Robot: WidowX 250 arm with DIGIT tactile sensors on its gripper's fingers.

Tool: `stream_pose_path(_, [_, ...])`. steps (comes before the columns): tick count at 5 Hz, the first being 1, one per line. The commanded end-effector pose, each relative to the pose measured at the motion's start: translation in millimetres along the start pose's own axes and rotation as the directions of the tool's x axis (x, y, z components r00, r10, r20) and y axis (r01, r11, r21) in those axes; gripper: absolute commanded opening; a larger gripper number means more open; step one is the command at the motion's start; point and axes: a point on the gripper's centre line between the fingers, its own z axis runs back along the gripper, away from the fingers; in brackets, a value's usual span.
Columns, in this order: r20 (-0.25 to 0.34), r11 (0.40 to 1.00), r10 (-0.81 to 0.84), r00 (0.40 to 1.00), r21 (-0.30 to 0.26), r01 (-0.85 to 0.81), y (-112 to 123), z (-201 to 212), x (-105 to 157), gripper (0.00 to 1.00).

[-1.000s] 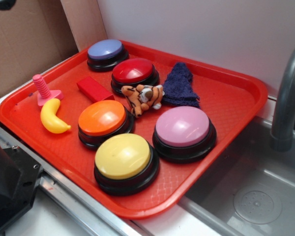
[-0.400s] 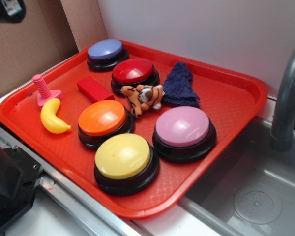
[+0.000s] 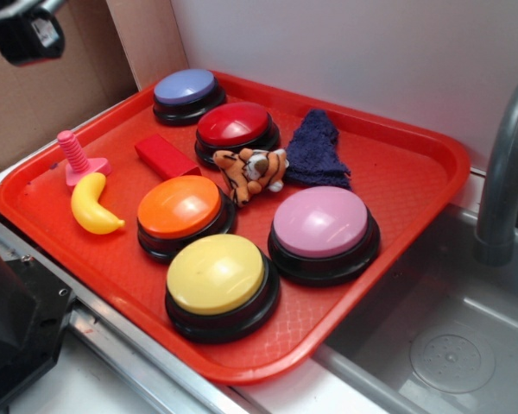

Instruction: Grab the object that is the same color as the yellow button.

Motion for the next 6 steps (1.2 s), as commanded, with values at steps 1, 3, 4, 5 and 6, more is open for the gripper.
stream_pose_path(1, [0.059,0.974,0.218,0.974,0.049,-0.221,11.7,-36.2,28.3,1.00])
stream_pose_path(3, [0.118,0.924,0.354,0.928,0.108,-0.366,29.3,-76.1,43.0,1.00])
stream_pose_path(4, [0.119,0.918,0.375,0.920,0.095,-0.386,35.6,-89.5,46.7,1.00])
stream_pose_path(5, [0.123,0.900,0.416,0.901,0.091,-0.427,46.2,-104.3,53.8,1.00])
stream_pose_path(6, [0.098,0.890,0.440,0.892,0.085,-0.448,55.2,-119.9,60.9,1.00])
